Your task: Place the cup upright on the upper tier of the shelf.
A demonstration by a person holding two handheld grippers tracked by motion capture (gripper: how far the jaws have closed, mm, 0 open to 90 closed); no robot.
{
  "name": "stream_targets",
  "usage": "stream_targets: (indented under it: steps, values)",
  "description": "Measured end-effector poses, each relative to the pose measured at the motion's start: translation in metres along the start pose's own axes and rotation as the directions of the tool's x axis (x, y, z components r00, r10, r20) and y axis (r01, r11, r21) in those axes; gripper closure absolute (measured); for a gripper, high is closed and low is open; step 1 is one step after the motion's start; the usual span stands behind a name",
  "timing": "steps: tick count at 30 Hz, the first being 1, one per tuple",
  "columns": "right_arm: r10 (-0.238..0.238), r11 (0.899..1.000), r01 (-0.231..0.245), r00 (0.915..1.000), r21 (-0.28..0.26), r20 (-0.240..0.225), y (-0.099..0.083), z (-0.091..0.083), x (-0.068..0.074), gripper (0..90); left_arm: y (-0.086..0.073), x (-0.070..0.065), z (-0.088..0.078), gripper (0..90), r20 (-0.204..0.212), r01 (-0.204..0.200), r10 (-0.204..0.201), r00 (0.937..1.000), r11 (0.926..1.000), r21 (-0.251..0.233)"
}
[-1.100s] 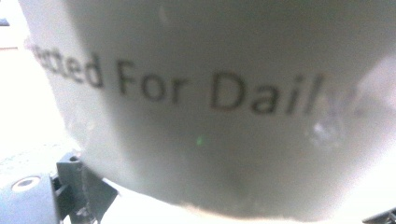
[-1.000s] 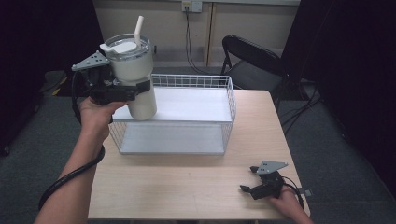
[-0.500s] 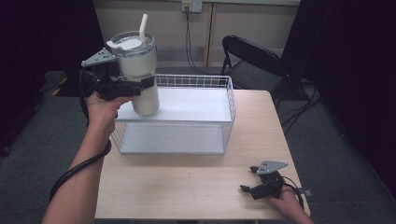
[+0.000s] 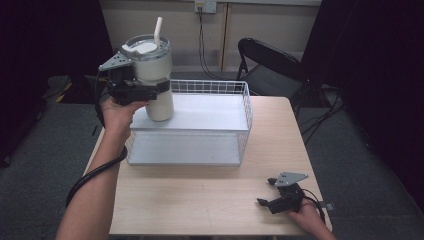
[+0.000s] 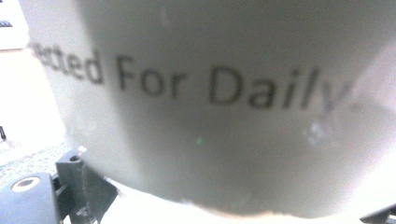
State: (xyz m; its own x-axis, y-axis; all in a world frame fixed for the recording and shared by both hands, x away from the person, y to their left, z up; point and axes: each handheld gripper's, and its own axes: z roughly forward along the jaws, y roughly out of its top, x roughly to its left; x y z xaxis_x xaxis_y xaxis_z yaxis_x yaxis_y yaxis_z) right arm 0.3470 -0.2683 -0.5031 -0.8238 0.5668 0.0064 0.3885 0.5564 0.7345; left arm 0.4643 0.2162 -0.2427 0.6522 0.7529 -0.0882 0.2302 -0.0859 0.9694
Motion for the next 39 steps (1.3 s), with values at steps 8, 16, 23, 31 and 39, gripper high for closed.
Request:
stream_targets:
  steps: [8,16,23,31,39]
  values:
    - [0.0,1.0,0.0,1.0,0.0,0.001,0.0,0.0,0.0,12.4,-0.006,0.001,0.007,9.2,-0.013,-0.009,0.01,0.9999,0.9999,0.009]
    - [0.0,1.0,0.0,1.0,0.0,0.001,0.0,0.0,0.0,12.4,-0.011,-0.001,0.01,9.2,-0.024,-0.017,0.017,0.9996,0.9997,0.018]
    - [-0.001,1.0,0.001,1.0,0.0,0.001,0.0,0.0,0.0,12.4,-0.012,-0.003,0.01,9.2,-0.027,-0.033,0.033,0.9991,0.9994,0.008]
    - [0.0,1.0,0.0,1.0,0.0,0.001,0.0,0.0,0.0,12.3,-0.017,-0.002,0.005,9.1,-0.02,-0.036,0.036,0.9991,0.9993,-0.012]
    - [-0.001,1.0,0.001,1.0,0.0,0.001,0.0,0.0,0.0,12.4,-0.02,-0.003,0.005,9.0,-0.022,-0.048,0.047,0.9986,0.9986,-0.025]
